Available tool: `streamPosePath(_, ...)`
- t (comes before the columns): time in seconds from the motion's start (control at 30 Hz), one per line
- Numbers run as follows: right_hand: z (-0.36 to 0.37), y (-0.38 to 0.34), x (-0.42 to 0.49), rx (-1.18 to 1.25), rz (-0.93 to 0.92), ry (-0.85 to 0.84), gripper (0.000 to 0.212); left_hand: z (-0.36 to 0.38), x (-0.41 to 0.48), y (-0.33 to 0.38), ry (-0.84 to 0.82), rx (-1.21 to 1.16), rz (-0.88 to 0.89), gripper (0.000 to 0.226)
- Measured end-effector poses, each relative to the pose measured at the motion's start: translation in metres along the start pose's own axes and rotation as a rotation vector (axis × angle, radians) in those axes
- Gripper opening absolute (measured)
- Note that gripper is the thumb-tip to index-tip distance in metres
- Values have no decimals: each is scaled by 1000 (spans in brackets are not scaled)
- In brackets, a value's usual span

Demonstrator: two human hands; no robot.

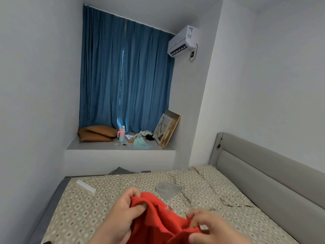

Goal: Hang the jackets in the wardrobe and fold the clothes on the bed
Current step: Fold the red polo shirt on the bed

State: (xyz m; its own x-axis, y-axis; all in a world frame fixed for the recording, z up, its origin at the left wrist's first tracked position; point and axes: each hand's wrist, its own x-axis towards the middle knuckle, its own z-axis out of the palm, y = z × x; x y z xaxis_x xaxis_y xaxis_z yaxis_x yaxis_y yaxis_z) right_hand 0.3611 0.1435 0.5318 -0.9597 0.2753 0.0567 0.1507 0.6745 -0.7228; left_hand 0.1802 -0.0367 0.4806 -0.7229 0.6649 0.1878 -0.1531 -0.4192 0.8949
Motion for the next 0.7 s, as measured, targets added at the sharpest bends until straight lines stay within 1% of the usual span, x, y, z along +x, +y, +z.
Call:
streamPosePath(0.03, 5, 2, 2, 8, 23, -103, 12, 7, 1, 3, -22, 22, 26, 37)
streamPosePath(0.07, 14, 6, 1, 34, 43, -213, 17, 13, 2, 7, -46, 58, 55, 39)
streamPosePath(0.1, 24, 9, 1, 49, 49, -315, 27, 17, 2, 12, -70, 85, 79, 40)
streamPosePath(0.13, 31, 15, 4, 20, 36, -357, 37, 21, 3, 17, -100, 106, 93, 37)
streamPosePath(0.17, 35, 18, 5, -46, -14, -342, 39, 25, 3, 21, -139, 114, 97, 34)
streamPosePath(0.2, 37, 17, 3, -57, -28, -294, 36, 27, 2, 26, -180, 117, 98, 33)
streamPosePath(0.23, 38, 13, 0, 1, -12, -227, 31, 28, 2, 30, -217, 119, 99, 32)
streamPosePath(0.27, 38, 15, 1, 69, 1, -196, 29, 28, 1, 34, -249, 124, 101, 30)
streamPosePath(0.37, 35, 21, 1, 66, -87, -191, 37, 25, -1, 51, -315, 134, 100, 29)
streamPosePath(0.47, 44, 15, 18, 96, -86, -166, 43, 15, -1, 67, -306, 111, 97, 34)
streamPosePath(0.53, 51, 15, 28, 104, -104, -150, 38, 9, 0, 73, -285, 101, 103, 32)
streamPosePath(0.57, 55, 14, 33, 137, -117, -137, 34, 7, 1, 75, -277, 90, 103, 31)
streamPosePath(0.63, 63, 14, 39, 282, -129, -139, 23, 3, 1, 78, -269, 65, 109, 30)
streamPosePath(0.7, 70, 13, 43, 468, -122, -199, 15, -1, 2, 81, -285, 52, 122, 30)
